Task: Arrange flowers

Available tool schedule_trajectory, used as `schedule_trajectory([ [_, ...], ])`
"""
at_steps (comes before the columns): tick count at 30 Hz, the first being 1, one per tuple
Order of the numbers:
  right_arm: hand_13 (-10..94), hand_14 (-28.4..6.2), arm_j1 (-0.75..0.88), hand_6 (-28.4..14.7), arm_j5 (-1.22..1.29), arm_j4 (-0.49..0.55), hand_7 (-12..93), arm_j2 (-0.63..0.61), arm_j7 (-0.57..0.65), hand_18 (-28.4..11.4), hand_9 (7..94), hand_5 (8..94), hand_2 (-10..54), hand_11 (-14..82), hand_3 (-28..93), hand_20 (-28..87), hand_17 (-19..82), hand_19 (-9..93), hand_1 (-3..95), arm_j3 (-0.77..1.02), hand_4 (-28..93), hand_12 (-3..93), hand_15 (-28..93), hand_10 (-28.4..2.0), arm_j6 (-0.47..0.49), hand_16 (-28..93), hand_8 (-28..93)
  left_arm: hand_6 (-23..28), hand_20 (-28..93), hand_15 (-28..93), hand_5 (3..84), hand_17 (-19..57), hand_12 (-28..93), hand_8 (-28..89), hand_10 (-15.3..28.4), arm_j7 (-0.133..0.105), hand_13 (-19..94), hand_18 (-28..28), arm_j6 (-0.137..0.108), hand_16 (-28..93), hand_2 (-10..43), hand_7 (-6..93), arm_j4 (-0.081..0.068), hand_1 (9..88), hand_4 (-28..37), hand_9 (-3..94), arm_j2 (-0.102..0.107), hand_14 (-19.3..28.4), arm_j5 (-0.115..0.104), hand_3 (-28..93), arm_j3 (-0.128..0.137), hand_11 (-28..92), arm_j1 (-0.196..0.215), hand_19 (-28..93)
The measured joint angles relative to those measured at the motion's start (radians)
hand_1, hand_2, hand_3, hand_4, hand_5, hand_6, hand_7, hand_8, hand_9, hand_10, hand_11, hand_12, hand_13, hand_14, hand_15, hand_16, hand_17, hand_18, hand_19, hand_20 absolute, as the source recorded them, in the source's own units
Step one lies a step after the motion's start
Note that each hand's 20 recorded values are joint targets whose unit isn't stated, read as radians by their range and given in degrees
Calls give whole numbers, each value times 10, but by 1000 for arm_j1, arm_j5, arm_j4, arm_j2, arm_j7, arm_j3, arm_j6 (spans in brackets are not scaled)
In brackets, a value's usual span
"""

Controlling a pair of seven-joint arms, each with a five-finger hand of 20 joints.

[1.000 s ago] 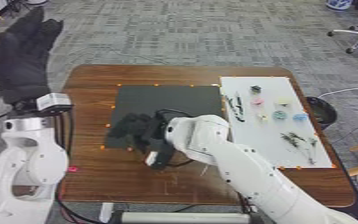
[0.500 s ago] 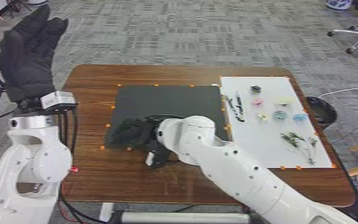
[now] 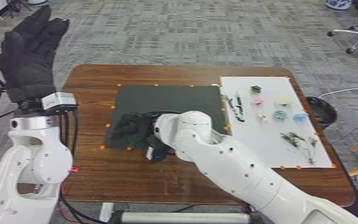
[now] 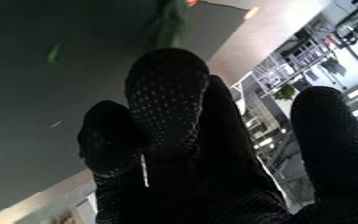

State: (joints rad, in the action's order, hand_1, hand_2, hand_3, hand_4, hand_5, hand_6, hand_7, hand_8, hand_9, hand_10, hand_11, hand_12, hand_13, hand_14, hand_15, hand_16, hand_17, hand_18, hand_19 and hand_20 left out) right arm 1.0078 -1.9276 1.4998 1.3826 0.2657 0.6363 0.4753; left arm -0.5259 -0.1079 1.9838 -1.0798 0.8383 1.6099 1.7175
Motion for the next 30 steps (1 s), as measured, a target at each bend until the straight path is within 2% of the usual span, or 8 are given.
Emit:
schedule_trajectory([
  [17, 881, -68, -5, -69, -86, -39, 39, 22, -32, -196, 434, 469, 182, 46, 534, 503, 554, 932, 213, 0, -115, 46, 555, -119, 21, 270, -61, 22, 202, 192, 516, 87, 154, -65, 141, -1, 387, 112, 6, 22, -47, 144, 2, 188, -283, 501, -6, 165, 0, 718, -8, 225, -7, 65],
  [25, 882, -67, -13, -67, -34, -38, 41, 15, -15, -196, 442, 473, 177, 48, 543, 504, 554, 932, 205, 3, -115, 48, 554, -121, 18, 270, -61, 22, 203, 190, 515, 87, 155, -65, 142, -1, 388, 112, 6, 22, -47, 145, 2, 188, -283, 501, -9, 164, 0, 719, -5, 225, -3, 66],
  [27, 882, -67, -15, -64, 54, -30, 47, 11, 13, -195, 452, 483, 152, 51, 547, 504, 553, 932, 206, 7, -113, 50, 554, -121, 7, 271, -60, 22, 203, 192, 516, 87, 155, -65, 142, -1, 388, 113, 6, 23, -47, 144, 2, 188, -283, 501, -9, 164, 0, 718, -5, 225, -3, 66],
  [30, 872, -73, -16, -58, 258, 5, 61, -3, 77, -193, 481, 502, 66, 60, 564, 488, 544, 932, 230, 16, -98, 66, 545, -130, -54, 270, -59, 23, 203, 192, 516, 87, 154, -65, 142, -1, 388, 113, 6, 23, -47, 144, 2, 189, -283, 501, -10, 165, 0, 717, -5, 225, -1, 66],
])
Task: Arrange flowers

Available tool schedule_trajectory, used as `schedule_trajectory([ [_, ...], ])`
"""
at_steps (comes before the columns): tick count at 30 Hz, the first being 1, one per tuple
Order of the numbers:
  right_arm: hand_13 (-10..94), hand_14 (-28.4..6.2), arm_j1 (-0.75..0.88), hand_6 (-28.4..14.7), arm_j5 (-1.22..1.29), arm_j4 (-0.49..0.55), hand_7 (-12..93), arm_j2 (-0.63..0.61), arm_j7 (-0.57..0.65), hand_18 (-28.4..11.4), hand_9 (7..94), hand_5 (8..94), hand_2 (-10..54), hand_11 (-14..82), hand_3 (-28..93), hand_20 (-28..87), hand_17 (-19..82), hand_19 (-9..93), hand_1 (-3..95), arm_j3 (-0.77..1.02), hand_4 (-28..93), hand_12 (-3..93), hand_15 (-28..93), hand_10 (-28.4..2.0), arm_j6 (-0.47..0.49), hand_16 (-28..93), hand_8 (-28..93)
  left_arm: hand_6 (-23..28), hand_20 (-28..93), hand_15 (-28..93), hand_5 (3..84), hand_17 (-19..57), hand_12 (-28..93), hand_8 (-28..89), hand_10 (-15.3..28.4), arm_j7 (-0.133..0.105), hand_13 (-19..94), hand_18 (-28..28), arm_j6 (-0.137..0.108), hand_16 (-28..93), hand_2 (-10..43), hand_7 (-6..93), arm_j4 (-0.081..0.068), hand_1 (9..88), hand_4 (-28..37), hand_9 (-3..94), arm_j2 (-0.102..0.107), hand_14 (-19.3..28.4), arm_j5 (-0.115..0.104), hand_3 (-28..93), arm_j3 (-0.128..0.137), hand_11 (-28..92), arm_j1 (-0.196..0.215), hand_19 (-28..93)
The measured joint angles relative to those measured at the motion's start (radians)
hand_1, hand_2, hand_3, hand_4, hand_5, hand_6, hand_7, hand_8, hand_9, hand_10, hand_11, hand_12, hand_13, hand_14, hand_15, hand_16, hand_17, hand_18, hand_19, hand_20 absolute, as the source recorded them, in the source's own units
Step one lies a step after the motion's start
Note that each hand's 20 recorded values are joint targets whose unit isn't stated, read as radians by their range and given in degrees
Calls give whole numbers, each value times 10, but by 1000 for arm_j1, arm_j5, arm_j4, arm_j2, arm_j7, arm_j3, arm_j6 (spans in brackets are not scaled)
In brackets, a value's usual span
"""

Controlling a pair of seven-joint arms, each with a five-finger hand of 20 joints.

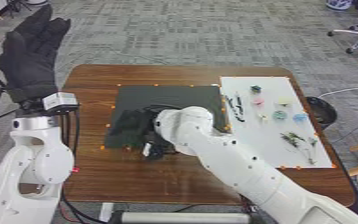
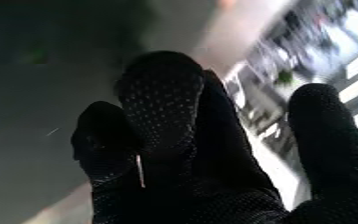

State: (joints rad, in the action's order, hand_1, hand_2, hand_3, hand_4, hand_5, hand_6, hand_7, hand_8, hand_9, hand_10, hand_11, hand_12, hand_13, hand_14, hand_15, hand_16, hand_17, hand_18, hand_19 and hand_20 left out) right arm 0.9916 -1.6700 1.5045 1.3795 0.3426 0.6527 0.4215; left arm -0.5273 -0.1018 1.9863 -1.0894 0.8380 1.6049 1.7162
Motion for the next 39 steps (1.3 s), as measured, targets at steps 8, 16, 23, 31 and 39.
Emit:
schedule_trajectory([
  [8, 797, -78, -5, -50, 256, 291, 102, -167, -88, -188, 544, 538, -79, 76, 624, 466, 481, 898, 279, 26, -112, 146, 528, -149, -264, 272, -56, 22, 205, 196, 516, 85, 154, -65, 141, 9, 390, 115, -3, 23, -48, 146, 5, 189, -283, 503, 7, 165, 4, 720, 32, 226, 26, 72],
  [16, 756, -87, 68, -44, -72, 530, 141, -440, -197, -191, 578, 553, -95, 149, 626, 499, 454, 861, 297, 242, -140, 222, 550, -160, -421, 286, -50, 22, 205, 199, 517, 85, 154, -66, 142, 26, 392, 116, -28, 23, -50, 147, 12, 194, -282, 506, 33, 167, 4, 721, 119, 229, 97, 74],
  [23, 785, -77, 329, -40, -313, 604, 200, -681, -146, -187, 629, 599, -95, 238, 622, 496, 483, 885, 304, 549, -141, 269, 572, -164, -496, 292, -42, 22, 205, 201, 517, 86, 154, -66, 142, 28, 393, 116, -31, 23, -51, 147, 26, 196, -282, 505, 31, 168, 14, 721, 142, 229, 148, 74],
  [31, 839, -49, 683, -30, -376, 641, 257, -756, 7, -172, 727, 653, -95, 339, 623, 479, 534, 923, 354, 866, -141, 306, 576, -137, -550, 302, -44, 22, 205, 203, 516, 86, 154, -66, 141, 29, 395, 117, -31, 22, -51, 147, 38, 197, -282, 505, 22, 168, 18, 720, 169, 229, 180, 75],
  [39, 870, -35, 966, -24, -502, 638, 277, -737, 46, -161, 776, 676, -95, 375, 629, 486, 566, 932, 392, 1067, -157, 309, 574, -122, -552, 317, -51, 22, 205, 204, 516, 86, 154, -66, 141, 31, 395, 117, -31, 22, -52, 147, 39, 198, -282, 505, 15, 168, 18, 720, 171, 230, 195, 75],
])
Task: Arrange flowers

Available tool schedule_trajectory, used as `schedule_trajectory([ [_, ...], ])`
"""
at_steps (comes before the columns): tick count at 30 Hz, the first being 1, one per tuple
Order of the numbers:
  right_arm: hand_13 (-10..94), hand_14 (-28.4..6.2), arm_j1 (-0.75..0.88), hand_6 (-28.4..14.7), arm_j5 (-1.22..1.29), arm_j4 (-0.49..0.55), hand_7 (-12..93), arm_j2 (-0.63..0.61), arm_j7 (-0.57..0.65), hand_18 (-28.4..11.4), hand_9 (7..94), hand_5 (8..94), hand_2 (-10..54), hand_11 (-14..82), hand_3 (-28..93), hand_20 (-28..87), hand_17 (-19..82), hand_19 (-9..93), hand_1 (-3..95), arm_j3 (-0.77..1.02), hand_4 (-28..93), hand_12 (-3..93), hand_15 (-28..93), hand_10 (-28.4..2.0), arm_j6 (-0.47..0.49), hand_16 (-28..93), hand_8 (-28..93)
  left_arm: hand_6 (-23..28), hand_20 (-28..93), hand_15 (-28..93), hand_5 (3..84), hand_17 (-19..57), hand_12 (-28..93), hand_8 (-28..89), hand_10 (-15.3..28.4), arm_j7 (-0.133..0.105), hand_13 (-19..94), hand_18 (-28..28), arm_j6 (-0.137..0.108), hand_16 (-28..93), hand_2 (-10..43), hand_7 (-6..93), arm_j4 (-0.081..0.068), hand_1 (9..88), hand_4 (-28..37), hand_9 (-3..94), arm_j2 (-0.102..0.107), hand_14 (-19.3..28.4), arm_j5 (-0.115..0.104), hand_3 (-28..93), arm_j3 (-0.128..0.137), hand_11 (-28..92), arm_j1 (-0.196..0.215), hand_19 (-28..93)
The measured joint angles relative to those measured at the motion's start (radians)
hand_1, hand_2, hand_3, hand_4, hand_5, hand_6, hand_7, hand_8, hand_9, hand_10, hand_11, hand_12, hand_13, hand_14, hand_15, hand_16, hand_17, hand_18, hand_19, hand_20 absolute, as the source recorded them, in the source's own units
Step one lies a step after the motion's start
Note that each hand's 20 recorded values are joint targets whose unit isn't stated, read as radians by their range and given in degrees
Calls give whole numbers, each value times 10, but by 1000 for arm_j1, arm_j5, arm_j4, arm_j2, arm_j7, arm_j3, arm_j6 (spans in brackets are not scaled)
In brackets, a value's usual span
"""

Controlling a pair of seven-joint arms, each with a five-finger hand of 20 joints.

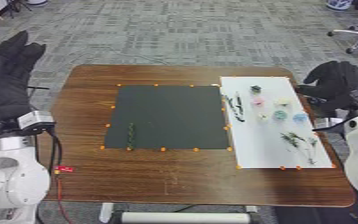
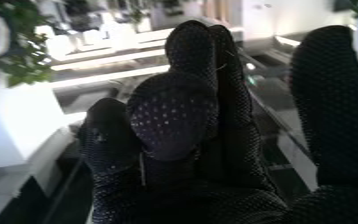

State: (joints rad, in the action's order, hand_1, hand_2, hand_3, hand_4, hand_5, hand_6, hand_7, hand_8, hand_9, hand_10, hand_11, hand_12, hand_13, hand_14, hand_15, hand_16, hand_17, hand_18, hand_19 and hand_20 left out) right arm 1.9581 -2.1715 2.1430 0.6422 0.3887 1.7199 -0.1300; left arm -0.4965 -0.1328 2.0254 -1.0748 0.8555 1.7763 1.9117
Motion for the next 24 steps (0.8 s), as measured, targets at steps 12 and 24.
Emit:
schedule_trajectory([
  [12, 898, -24, 191, -18, -43, -72, 306, 65, 62, -151, 795, 677, -95, 435, 571, 509, 600, 932, 454, -2, -165, 349, 573, -118, 4, 339, 182, 22, 207, 206, 516, 88, 154, -66, 142, 5, 396, 118, 1, 22, -51, 146, 5, 200, -282, 505, -14, 169, 3, 718, 4, 230, 16, 81],
  [24, 912, -18, 207, -17, -58, -114, 308, 105, 84, -142, 808, 675, -95, 433, 510, 503, 615, 932, 516, -45, -148, 345, 562, -113, 9, 344, 226, 27, 223, 237, 521, 100, 152, -67, 146, 35, 414, 119, -29, 15, -37, 149, 26, 227, -267, 516, -41, 177, 11, 710, -2, 242, 71, 114],
])
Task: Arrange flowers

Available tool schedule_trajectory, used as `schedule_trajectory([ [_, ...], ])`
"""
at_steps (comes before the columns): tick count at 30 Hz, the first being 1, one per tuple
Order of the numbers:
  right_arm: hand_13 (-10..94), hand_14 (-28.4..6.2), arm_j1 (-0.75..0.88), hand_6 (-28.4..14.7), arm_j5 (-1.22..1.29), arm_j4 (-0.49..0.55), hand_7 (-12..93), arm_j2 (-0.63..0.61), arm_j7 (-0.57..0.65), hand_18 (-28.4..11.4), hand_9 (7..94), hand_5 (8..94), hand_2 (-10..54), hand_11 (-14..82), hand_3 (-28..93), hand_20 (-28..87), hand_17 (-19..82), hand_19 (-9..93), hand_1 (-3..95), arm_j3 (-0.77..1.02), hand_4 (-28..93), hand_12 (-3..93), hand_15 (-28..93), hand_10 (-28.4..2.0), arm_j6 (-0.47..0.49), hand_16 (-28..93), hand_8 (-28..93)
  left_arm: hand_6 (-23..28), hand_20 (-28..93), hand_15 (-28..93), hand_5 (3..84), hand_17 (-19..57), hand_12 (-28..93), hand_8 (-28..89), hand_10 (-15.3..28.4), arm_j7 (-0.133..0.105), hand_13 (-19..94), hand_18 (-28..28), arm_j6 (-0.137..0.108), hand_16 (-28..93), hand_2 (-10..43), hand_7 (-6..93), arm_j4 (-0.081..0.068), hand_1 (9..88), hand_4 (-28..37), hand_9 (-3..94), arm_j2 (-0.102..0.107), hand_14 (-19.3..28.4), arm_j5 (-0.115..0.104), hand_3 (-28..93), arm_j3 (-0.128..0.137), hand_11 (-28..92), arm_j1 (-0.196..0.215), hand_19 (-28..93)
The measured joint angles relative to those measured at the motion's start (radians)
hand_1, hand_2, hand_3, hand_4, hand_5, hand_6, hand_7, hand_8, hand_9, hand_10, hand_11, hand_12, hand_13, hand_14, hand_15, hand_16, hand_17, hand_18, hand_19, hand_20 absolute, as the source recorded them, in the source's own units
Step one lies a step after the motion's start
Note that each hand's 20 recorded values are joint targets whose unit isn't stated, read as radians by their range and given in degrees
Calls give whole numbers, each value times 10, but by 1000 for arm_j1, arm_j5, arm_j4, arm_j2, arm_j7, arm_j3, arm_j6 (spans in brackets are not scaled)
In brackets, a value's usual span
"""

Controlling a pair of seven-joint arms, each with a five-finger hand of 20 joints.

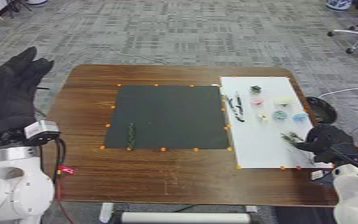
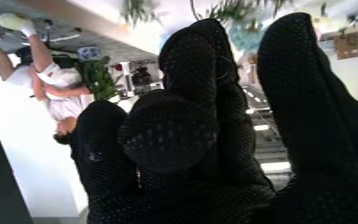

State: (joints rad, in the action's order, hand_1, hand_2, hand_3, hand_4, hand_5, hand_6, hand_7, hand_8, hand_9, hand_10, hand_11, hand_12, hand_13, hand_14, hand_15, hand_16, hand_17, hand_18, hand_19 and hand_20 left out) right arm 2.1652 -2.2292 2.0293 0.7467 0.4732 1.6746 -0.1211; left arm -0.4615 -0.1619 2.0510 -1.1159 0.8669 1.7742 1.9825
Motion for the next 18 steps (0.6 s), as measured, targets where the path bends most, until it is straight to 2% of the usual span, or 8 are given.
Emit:
schedule_trajectory([
  [2, 916, -16, -1, -15, -3, -7, 314, 3, 3, -138, 811, 674, -95, 436, 425, 501, 620, 932, 569, -10, -98, 346, 561, -112, 0, 343, 236, 27, 223, 238, 521, 100, 152, -67, 146, 6, 414, 119, 0, 14, -37, 149, 2, 227, -266, 516, -5, 177, 0, 710, -1, 242, 18, 114],
  [4, 924, -13, -3, -13, -6, -15, 326, 5, 6, -135, 822, 671, -95, 416, 402, 498, 626, 932, 601, -22, -78, 392, 557, -106, 0, 343, 237, 27, 223, 239, 521, 100, 152, -67, 147, 13, 414, 119, 0, 13, -37, 149, 5, 228, -266, 516, -11, 177, 2, 709, -1, 242, 38, 114],
  [9, 934, -7, -15, -9, -11, -29, 347, 12, 19, -127, 840, 667, -95, 381, 481, 492, 644, 932, 616, -50, -118, 445, 554, -100, -5, 346, 235, 27, 222, 240, 520, 100, 152, -66, 147, 35, 414, 119, 3, 12, -38, 149, 24, 230, -260, 516, -32, 178, 5, 708, 1, 242, 107, 114],
  [14, 937, -5, -23, -13, -11, -30, 347, 18, 29, -124, 844, 661, -95, 374, 504, 489, 647, 932, 609, -61, -123, 454, 554, -101, -13, 346, 234, 26, 222, 241, 520, 100, 152, -67, 146, 53, 414, 119, 5, 12, -41, 151, 45, 230, -255, 516, -59, 178, 7, 710, 10, 242, 202, 114],
  [18, 937, -6, -25, -15, 3, -30, 346, 20, 30, -123, 843, 650, -95, 374, 500, 487, 647, 932, 599, -64, -119, 446, 546, -103, -16, 348, 233, 25, 222, 241, 520, 100, 152, -68, 146, 56, 414, 120, 6, 12, -43, 151, 52, 232, -254, 517, -82, 178, 8, 710, 20, 242, 265, 113],
])
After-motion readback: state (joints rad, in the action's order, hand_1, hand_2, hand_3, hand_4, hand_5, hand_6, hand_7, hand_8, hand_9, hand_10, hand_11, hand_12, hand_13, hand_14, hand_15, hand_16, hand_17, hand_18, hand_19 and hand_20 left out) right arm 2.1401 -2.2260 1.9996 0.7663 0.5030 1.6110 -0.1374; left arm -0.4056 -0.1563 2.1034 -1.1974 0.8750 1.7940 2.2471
